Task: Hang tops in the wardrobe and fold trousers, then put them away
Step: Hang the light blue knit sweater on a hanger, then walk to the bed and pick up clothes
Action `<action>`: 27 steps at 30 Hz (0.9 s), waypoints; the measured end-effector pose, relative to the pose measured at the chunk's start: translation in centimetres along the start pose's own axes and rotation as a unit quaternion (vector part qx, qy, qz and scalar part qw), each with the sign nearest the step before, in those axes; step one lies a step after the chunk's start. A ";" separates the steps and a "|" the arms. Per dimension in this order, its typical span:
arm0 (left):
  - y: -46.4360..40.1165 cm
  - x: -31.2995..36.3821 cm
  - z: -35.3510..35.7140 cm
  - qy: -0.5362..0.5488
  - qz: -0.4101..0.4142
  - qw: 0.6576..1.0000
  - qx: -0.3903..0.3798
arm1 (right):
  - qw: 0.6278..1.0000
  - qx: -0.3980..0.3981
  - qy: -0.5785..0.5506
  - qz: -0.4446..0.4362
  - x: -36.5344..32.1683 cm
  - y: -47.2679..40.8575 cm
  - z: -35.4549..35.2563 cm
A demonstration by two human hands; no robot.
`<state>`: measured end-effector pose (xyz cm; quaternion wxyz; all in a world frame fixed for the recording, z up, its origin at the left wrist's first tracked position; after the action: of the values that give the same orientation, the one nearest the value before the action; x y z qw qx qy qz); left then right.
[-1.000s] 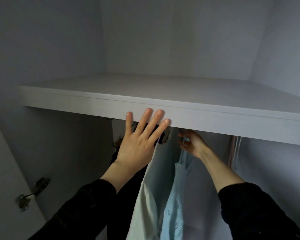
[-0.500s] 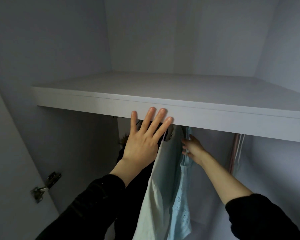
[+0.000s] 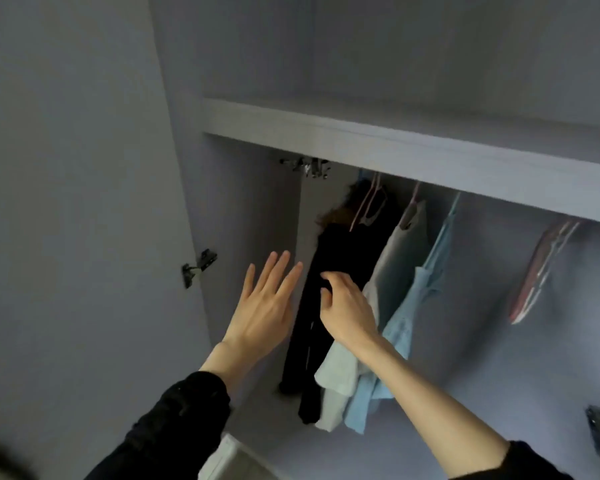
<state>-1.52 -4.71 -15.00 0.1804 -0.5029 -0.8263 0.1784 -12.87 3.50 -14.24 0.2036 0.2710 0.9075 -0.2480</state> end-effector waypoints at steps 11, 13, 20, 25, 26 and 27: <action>37.6 -17.1 -8.6 -0.012 -0.327 0.942 -0.070 | 0.910 -0.385 -0.018 -0.155 -25.4 20.9 21.9; 43.9 -18.3 -10.0 -0.010 -0.401 0.914 -0.062 | 0.877 -0.441 -0.030 -0.189 -29.2 24.6 24.3; 65.5 -19.3 -16.5 -0.032 -0.687 0.725 0.017 | 0.718 -0.580 -0.056 -0.380 -45.1 38.9 31.3; 74.0 -16.0 -19.1 -0.057 -0.808 0.580 0.088 | 0.575 -0.648 -0.059 -0.496 -52.1 47.9 33.5; 75.4 -14.6 -19.5 -0.054 -0.831 0.544 0.108 | 0.543 -0.659 -0.059 -0.517 -53.2 50.1 33.7; 76.1 -13.7 -19.5 -0.049 -0.845 0.520 0.116 | 0.523 -0.663 -0.058 -0.532 -53.9 51.3 33.7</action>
<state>72.03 18.05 -35.85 0.2626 0.4665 -0.8424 0.0611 66.98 1.02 -31.35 0.2069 -0.4907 0.7716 0.3480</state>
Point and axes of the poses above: each hand's wrist, its own y-axis away from the middle knuckle, its own z-axis out of the palm, x = y × z, the point moved 4 cm from there along -y, towards the middle knuckle, and after that the axes turned 4 degrees about x, right-handed, at the moved point
